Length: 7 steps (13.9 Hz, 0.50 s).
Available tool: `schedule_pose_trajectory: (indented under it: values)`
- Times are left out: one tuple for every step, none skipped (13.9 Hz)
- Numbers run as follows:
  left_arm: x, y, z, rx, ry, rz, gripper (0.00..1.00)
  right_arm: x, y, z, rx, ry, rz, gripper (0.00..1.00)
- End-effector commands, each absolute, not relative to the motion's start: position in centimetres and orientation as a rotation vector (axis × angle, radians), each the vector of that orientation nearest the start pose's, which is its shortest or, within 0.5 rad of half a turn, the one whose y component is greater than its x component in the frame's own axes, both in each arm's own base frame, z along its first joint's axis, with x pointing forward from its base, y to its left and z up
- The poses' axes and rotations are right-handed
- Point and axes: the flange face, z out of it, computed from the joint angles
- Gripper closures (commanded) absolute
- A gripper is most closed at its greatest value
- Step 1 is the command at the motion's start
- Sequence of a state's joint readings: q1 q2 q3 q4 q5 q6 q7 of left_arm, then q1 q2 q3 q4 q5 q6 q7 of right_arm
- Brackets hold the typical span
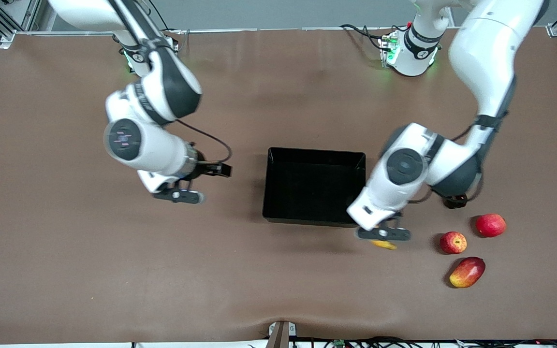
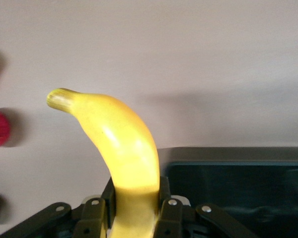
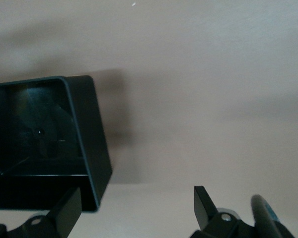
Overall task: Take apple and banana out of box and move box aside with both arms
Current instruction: 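Lift the banana out while the right gripper approaches the tray rim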
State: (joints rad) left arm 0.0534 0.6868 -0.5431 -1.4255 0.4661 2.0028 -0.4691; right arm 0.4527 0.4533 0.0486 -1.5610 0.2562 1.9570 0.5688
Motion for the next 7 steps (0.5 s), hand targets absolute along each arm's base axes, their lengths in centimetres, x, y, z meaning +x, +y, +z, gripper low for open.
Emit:
schedule_pose_trajectory:
  values:
    - [67.2, -17.3, 31.8, -3.049, 0.280, 0.032, 1.00, 58.2, 37.4, 34.7, -2.924, 0.277, 0.243, 0.00]
    - [67.2, -16.9, 30.9, -3.060, 0.299, 0.025, 1.00, 58.0, 38.5, 33.2, -2.926, 0.262, 0.231, 0.00]
    - [67.1, -17.0, 30.0, -3.060, 0.318, 0.015, 1.00, 57.6, 39.7, 31.9, -2.926, 0.245, 0.213, 0.00]
    - [67.1, -16.8, 28.9, -3.058, 0.337, 0.024, 1.00, 57.1, 41.1, 30.6, -2.928, 0.218, 0.187, 0.00]
    - [67.3, -16.4, 27.8, -3.053, 0.359, 0.023, 1.00, 56.5, 42.5, 29.5, -2.926, 0.192, 0.159, 0.00]
    - [67.3, -16.1, 26.7, -3.044, 0.375, 0.016, 1.00, 56.1, 43.7, 28.6, -2.920, 0.177, 0.128, 0.00]
    - [67.4, -15.2, 25.7, -3.024, 0.388, 0.005, 1.00, 56.0, 44.2, 27.6, -2.911, 0.198, 0.106, 0.00]
